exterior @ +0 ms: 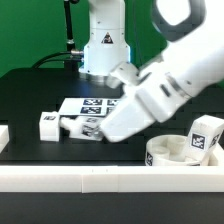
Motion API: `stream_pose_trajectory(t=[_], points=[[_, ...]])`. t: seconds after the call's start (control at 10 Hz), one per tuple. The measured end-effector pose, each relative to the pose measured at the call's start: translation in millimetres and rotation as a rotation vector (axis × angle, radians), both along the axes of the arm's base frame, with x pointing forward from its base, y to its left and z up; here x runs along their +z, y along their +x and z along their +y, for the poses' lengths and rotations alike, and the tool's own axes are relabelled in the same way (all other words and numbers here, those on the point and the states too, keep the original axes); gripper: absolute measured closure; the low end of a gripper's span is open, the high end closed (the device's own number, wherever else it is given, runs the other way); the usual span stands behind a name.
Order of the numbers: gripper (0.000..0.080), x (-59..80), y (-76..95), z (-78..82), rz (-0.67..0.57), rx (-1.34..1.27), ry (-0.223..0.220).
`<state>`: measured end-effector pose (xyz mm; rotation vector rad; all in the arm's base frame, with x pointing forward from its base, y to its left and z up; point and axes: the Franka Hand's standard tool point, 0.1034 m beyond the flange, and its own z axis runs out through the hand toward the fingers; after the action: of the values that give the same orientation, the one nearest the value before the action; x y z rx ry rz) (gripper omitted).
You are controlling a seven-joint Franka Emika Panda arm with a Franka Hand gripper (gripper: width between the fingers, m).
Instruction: Assemble stool
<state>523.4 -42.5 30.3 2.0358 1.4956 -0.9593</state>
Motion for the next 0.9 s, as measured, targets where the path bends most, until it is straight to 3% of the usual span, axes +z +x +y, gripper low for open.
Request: stream_pose_trajectory(t=[0.1,0.9], points=[[0.0151,-0.2,-0.8,-5.7,0.002,-0.009,0.001],[0.0151,2.2,-3.5,-3.0,-0.012,-0.024,-0.003]])
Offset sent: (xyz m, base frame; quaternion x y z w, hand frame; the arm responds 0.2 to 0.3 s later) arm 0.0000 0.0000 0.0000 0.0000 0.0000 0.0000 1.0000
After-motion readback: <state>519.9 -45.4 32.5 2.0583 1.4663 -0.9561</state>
